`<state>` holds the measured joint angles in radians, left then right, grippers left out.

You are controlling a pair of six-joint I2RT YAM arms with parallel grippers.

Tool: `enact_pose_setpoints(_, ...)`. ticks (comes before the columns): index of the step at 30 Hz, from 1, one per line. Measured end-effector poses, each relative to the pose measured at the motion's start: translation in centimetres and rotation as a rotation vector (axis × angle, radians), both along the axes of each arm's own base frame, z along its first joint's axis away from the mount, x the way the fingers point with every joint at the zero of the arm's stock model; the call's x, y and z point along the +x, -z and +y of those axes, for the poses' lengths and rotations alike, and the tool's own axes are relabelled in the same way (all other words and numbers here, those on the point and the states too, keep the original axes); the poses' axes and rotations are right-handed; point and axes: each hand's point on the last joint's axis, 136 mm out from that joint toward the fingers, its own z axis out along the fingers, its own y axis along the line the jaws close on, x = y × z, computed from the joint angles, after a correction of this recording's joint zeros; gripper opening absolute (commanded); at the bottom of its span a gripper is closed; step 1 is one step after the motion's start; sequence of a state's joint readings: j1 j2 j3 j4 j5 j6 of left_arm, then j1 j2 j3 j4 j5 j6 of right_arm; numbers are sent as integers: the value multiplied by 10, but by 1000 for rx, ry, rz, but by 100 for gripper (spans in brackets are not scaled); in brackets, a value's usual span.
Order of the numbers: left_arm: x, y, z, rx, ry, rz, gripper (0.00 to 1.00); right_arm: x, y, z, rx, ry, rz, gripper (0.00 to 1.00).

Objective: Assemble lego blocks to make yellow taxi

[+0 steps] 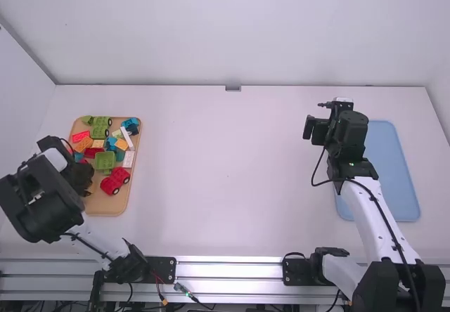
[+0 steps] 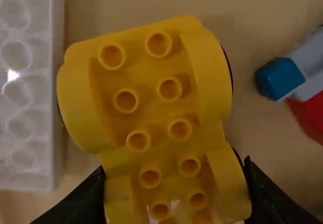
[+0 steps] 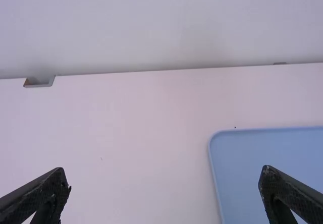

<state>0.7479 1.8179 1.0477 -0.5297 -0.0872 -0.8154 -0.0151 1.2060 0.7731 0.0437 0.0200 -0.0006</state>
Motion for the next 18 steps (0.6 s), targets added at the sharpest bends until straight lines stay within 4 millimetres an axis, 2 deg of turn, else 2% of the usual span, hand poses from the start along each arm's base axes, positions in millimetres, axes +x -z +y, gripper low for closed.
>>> enact_pose_setpoints(2, 4, -11, -1, -10, 16, -17, 2, 0, 0, 0, -1, 2, 0, 99)
enact_pose_setpoints(3, 12, -22, 0, -3, 49, -55, 2, 0, 0, 0, 0, 1, 0, 98)
enact_pose_setpoints(8, 33, -57, -4, 20, 196, -177, 2, 0, 0, -1, -3, 2, 2, 99)
enact_pose_setpoints(13, 56, -99, -30, 105, 470, -262, 2, 0, 0, 0, -2, 0, 2, 99)
enact_pose_setpoints(14, 63, -107, -43, 126, 555, -273, 2, 0, 0, 0, 0, -1, 1, 99)
enact_pose_setpoints(15, 74, -118, -68, 155, 698, -289, 2, 0, 0, 1, 1, -5, 1, 99)
enact_pose_setpoints(16, 74, -118, -68, 155, 698, -289, 2, 0, 0, 1, 1, -5, 1, 99)
enact_pose_setpoints(18, 99, -137, -131, 213, 1029, -322, 2, 0, 0, 3, 5, -15, 1, 99)
